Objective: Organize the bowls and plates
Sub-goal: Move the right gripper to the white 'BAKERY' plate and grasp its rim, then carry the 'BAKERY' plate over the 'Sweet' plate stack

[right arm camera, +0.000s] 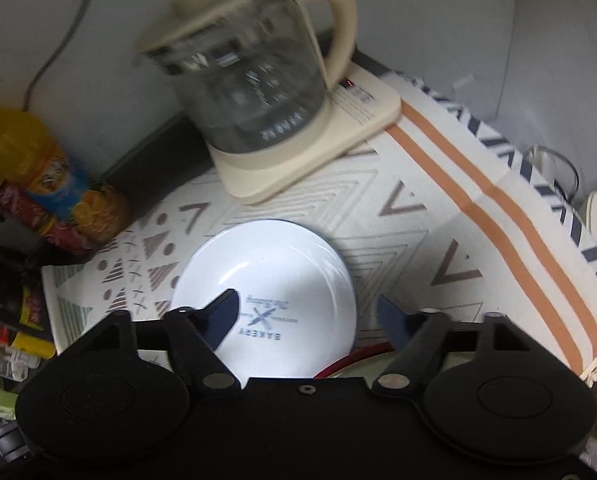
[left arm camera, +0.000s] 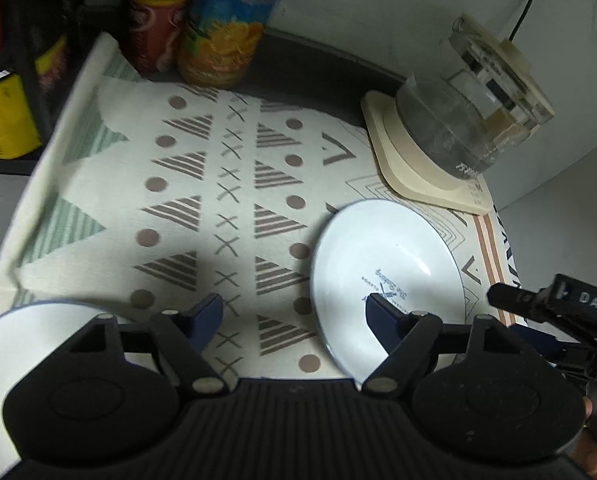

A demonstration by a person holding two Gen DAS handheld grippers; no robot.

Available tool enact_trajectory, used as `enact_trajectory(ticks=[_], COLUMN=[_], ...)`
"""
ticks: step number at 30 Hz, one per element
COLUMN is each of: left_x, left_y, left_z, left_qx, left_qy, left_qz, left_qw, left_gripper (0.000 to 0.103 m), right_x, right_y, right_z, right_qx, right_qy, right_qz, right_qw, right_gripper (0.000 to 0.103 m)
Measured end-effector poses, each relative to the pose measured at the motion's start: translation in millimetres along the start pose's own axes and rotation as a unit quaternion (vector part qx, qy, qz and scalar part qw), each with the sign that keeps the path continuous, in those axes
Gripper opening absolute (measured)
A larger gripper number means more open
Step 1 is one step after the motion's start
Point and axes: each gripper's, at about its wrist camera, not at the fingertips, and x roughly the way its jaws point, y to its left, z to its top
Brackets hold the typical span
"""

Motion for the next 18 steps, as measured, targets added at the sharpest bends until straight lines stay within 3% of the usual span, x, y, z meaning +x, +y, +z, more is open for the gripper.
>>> enact_trajectory(ticks=[6, 12, 18], left_x=[24, 41, 55], left_y=[-2, -5, -3], left_z=[2, 1, 0], left_qx=[-0.008, -0.011, -0.025], left_qy=[0.033, 0.056, 0.073], left_qz=[-0.004, -0.006, -0.014], left_qw=[0.9994, 0.9984, 0.9969], left_gripper=[0.047, 0.027, 0.020], right_x=[26, 51, 71], right_y=[-8, -12, -14], right_z=[7, 15, 21], right_qx=[0.006, 0.004, 0.006], right_qy=[0.039, 0.075, 0.109], right_qz=[-0.016, -0.046, -0.052], right_qw=[0.999, 0.996, 0.993], right_gripper=[0.041, 0.033, 0.022])
